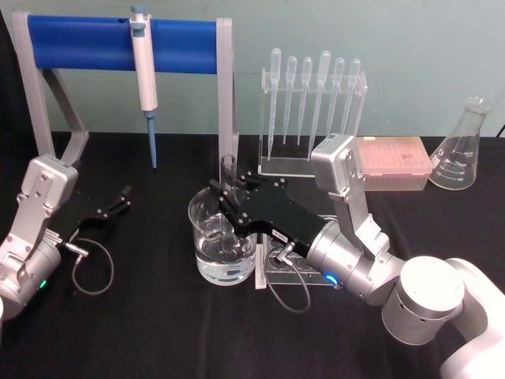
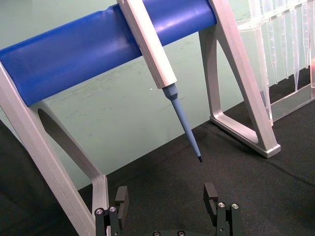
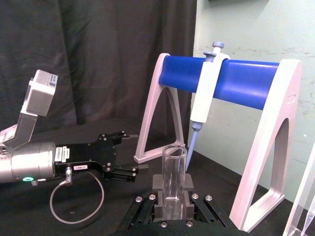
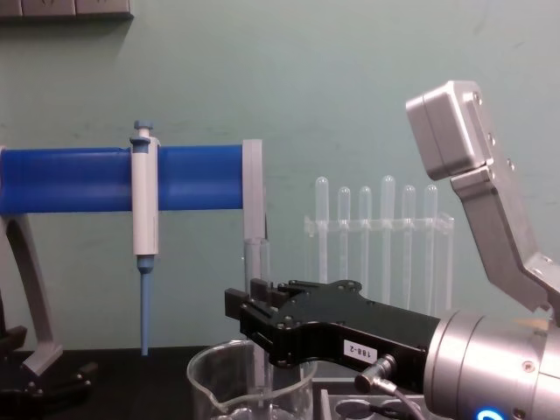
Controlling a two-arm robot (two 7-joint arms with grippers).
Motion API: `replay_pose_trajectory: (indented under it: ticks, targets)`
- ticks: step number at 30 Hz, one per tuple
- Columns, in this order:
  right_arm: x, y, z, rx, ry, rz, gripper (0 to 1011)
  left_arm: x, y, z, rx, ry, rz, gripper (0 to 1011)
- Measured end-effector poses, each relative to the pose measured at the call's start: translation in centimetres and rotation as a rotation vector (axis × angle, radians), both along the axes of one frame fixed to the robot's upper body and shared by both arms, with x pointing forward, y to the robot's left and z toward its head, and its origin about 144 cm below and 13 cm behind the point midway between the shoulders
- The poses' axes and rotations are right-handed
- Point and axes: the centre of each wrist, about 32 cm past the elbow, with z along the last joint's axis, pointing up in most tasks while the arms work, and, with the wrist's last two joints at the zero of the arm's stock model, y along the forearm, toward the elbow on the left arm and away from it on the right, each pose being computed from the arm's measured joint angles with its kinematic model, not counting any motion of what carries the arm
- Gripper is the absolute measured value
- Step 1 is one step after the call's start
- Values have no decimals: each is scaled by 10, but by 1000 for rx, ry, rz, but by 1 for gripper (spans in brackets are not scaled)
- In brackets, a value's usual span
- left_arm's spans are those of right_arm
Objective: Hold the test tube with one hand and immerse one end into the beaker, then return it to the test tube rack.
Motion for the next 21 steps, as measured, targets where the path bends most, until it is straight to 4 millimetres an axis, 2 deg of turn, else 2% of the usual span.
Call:
replay_pose_trajectory:
  ticks: [21]
  targets:
    - [0, 0, 0, 0, 0, 0, 226, 0, 0, 0, 0, 0, 0, 1000]
